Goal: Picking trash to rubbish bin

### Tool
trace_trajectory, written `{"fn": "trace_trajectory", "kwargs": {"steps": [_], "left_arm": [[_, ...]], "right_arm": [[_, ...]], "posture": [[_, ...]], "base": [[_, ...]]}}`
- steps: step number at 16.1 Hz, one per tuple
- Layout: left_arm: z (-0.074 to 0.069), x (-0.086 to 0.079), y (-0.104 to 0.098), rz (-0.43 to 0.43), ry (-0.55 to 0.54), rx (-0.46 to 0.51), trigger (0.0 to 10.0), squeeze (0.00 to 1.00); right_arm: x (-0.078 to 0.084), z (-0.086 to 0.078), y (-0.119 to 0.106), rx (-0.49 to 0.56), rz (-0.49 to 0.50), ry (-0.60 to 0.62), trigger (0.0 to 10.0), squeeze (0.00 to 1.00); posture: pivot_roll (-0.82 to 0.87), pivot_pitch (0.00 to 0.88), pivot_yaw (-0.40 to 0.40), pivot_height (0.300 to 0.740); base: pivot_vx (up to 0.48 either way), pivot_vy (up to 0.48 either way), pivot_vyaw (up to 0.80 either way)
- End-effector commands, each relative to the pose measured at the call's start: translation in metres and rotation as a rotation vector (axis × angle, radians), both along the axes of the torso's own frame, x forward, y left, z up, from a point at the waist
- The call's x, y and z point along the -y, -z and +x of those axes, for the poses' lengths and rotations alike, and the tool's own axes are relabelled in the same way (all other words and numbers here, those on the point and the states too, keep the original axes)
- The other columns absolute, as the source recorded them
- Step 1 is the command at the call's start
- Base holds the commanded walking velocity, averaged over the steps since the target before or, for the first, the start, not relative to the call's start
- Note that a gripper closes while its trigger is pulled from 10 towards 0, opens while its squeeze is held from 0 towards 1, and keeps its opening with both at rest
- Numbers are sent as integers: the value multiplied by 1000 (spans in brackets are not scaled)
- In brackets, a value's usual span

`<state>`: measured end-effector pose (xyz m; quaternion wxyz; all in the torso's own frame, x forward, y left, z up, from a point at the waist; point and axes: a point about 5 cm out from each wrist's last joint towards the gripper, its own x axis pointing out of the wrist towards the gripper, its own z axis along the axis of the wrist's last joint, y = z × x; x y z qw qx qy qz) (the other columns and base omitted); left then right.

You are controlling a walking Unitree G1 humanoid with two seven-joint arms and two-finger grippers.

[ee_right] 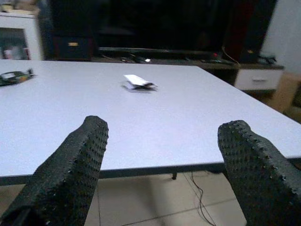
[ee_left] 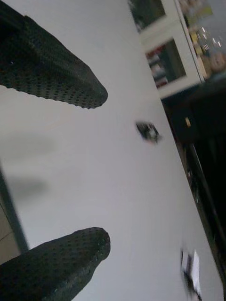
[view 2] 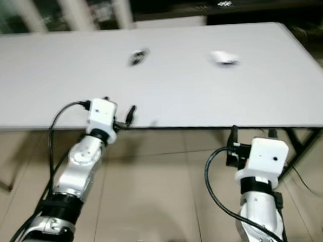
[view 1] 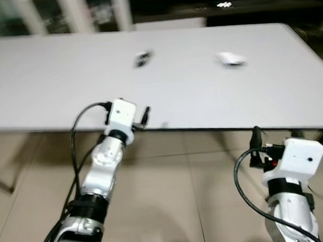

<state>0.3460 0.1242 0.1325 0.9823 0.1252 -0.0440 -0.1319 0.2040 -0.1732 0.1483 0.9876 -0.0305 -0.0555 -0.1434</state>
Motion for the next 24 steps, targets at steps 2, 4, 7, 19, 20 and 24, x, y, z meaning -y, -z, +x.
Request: {"fn": "trace_trajectory", "kwargs": {"steps": [2,4,7,19,20,24], "left_arm": [[2,-3,-5,-1,-12,9,10000,0],[5,-2,-5,-13,-13,-8,10000,0],[8,1,5,-46,-35,-65,10000,0],[8,20,13,-93,-66,-79,10000,0],[10,21,8,-88,-56,-71,10000,0],[19,14,1,-76,-57,-77,10000,0]], "right_arm": [[-1,0,0,-1,9,3,10000,0],[0,1,3,-17,14,4,10000,0],[6,3,1,-21,-20,-10,10000,0],[4,23,-12,-14,-83,-146,10000,0],[2,24,-11,-12,-63,-138,10000,0],[-9,30,-11,3,-59,-157,10000,0]], "posture": [[58,99,31,740],[53,100,29,740],[49,95,22,740],[67,102,-71,740],[69,110,-67,740],[74,102,-44,740]], "base": [[0,0,794],[0,0,0],[0,0,0],[0,21,0],[0,311,0],[0,480,0]]}}
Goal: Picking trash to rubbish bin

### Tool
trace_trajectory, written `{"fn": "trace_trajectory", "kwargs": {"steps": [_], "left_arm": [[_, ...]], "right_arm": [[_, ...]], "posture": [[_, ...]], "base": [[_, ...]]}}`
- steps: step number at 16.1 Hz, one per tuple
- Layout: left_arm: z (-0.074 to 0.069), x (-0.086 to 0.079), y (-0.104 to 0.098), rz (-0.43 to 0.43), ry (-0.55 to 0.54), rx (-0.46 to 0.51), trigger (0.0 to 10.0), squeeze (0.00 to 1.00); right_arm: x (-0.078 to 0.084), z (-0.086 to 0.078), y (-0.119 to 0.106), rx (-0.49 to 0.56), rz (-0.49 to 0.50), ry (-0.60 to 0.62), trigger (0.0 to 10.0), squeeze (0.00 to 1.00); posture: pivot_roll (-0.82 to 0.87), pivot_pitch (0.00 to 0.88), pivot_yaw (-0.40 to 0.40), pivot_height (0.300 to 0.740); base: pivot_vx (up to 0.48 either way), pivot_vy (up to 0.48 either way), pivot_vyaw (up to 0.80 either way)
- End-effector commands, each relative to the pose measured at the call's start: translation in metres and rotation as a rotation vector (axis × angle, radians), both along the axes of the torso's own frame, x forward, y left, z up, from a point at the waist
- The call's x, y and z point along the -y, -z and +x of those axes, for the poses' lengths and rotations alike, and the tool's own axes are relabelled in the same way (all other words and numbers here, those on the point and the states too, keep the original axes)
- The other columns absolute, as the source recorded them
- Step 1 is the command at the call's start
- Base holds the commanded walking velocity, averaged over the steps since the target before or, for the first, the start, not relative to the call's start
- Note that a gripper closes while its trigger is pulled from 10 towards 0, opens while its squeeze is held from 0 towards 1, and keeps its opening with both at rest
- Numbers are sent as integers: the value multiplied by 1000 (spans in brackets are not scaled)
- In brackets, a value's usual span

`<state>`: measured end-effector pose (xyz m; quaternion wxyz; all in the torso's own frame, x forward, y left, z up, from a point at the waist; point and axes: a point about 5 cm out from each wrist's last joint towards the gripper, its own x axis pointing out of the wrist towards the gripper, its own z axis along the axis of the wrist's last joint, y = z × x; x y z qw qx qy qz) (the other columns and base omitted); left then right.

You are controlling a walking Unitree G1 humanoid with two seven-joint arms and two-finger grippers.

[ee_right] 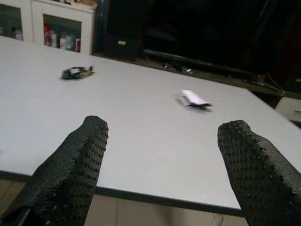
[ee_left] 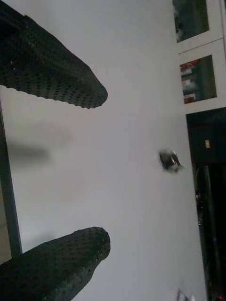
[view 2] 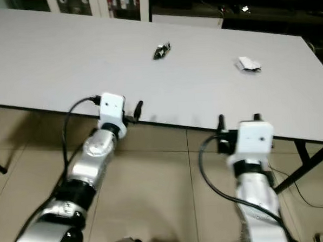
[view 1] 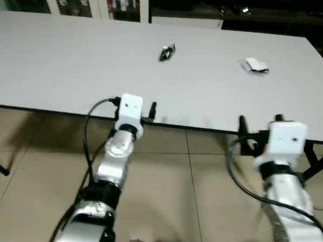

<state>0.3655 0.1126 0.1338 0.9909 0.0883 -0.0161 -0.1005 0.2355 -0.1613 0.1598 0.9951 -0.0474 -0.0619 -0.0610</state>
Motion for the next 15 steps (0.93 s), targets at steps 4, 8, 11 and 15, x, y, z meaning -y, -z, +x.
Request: {"fn": "trace_trajectory", "kwargs": {"steps": [4,8,11,15], "left_arm": [[8,8,-7,8,38,-21,10000,0],[11,8,-6,14,42,-32,10000,0],[11,7,-3,24,39,-45,10000,0],[11,7,0,32,36,-59,10000,0]], "right_arm": [[1,4,-1,28,5,49,10000,0],[1,5,-2,40,5,72,10000,0],[3,4,0,34,11,98,10000,0],[5,2,1,27,12,112,10000,0]], "posture": [[73,78,-12,740],[69,80,-5,740],[68,85,-6,740],[63,88,-6,740]], "base": [[0,480,0],[0,480,0],[0,480,0],[0,480,-677]]}}
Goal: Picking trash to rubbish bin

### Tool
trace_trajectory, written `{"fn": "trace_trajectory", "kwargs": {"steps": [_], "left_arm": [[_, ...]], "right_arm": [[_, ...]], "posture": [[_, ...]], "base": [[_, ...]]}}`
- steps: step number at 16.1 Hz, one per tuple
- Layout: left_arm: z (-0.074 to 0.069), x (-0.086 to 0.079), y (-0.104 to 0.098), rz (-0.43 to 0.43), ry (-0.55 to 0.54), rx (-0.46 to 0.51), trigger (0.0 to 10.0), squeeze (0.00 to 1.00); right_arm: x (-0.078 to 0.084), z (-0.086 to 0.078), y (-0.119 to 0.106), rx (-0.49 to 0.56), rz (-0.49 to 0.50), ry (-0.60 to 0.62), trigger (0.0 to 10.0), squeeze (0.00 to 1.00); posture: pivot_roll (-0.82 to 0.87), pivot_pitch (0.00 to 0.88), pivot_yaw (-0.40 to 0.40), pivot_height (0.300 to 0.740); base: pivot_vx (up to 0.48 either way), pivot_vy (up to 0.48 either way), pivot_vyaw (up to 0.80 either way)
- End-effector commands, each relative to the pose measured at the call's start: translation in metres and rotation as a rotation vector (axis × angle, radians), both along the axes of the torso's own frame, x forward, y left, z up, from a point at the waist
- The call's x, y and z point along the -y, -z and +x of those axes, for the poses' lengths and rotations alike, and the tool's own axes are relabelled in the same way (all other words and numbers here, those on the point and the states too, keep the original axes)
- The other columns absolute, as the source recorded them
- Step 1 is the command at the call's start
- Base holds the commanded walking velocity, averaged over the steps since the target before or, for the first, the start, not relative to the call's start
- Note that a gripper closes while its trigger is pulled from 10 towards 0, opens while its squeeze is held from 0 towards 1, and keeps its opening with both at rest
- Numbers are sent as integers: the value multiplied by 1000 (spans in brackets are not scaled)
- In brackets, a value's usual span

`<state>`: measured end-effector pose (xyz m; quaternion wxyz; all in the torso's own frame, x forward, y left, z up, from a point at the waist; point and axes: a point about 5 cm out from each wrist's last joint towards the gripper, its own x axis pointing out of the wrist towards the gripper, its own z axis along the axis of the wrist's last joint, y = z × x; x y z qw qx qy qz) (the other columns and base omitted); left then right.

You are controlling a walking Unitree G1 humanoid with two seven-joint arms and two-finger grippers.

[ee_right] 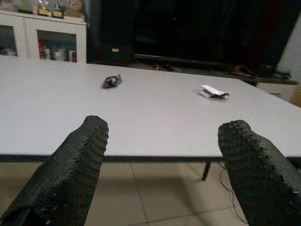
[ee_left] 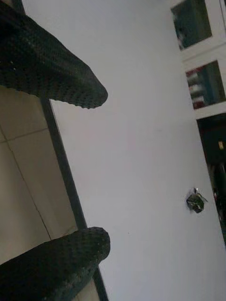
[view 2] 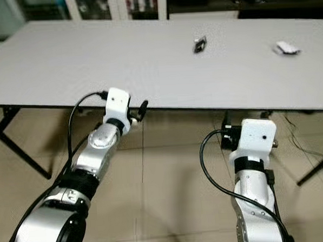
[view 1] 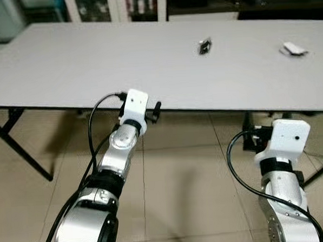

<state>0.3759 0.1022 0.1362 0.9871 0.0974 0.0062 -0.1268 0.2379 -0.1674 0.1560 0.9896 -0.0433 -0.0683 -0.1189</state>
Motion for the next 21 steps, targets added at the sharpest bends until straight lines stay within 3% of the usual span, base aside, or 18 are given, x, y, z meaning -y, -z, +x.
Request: {"fn": "trace_trajectory", "kwargs": {"steps": [1,3,12,16,21], "left_arm": [[0,-3,3,10,-12,-14,10000,0],[0,-2,3,20,0,-4,10000,0],[-4,13,-2,-41,133,25,10000,0],[-8,19,-3,-66,191,34,10000,0],[-9,21,-2,-71,204,28,10000,0]], "right_arm": [[-2,0,-2,7,-2,-2,10000,0],[-2,-1,-2,8,-1,-1,10000,0],[-2,-1,-3,15,-2,4,10000,0],[-2,-1,-4,18,-8,6,10000,0],[-4,1,-4,15,-9,3,10000,0]], "posture": [[62,88,-6,740],[61,90,-4,740],[57,93,-3,740],[48,92,-1,740],[52,88,-2,740]], "base": [[0,480,-769],[0,240,-763],[0,0,0],[334,0,0],[398,0,-760]]}}
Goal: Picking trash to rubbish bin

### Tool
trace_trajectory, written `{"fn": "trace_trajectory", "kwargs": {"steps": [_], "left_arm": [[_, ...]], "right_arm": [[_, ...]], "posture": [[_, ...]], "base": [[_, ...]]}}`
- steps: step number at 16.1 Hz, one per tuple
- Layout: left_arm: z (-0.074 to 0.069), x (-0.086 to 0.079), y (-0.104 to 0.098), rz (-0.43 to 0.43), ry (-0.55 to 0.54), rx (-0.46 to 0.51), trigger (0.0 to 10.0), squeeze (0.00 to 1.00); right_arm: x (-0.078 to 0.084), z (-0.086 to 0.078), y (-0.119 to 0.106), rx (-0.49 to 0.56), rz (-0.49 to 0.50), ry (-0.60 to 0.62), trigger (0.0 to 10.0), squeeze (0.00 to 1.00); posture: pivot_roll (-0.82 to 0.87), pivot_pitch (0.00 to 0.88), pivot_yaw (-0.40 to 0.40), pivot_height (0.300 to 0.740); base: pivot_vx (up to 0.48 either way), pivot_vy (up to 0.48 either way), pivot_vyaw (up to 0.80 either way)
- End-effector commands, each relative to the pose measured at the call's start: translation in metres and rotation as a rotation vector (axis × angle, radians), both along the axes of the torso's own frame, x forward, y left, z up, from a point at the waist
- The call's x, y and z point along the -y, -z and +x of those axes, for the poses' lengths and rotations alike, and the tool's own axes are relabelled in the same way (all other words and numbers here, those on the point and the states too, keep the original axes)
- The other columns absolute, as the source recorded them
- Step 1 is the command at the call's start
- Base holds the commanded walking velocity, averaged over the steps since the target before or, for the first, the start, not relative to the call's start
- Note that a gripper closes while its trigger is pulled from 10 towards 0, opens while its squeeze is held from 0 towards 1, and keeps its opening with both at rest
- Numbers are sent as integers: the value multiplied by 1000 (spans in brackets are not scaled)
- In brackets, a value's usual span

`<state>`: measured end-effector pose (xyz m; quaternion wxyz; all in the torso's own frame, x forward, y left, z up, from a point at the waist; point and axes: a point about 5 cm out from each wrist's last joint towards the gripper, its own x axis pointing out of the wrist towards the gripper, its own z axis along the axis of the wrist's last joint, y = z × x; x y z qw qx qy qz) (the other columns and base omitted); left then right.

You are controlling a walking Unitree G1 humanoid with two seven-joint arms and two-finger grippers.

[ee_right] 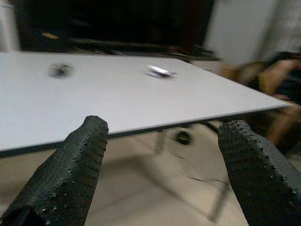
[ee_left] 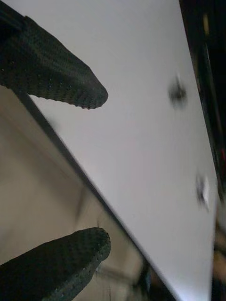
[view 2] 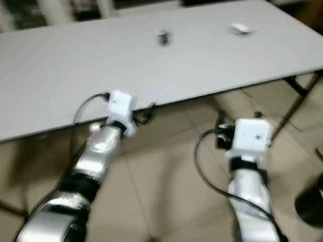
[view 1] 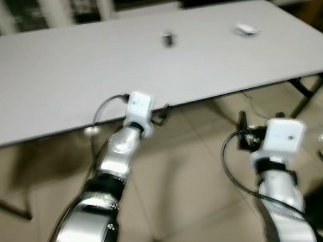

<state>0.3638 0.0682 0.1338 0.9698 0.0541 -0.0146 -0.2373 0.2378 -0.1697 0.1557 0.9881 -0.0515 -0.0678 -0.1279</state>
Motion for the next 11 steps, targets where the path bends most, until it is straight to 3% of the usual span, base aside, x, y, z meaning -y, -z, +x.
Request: {"fn": "trace_trajectory", "kwargs": {"steps": [1,11], "left_arm": [[2,-12,-4,16,-22,20,10000,0],[1,-11,-2,20,-18,13,10000,0]], "right_arm": [[-7,1,-4,18,7,-21,10000,0],[-11,3,-5,26,-13,-42,10000,0]], "posture": [[53,86,-3,740],[52,83,-1,740]], "base": [[480,0,-788],[412,0,-44]]}}
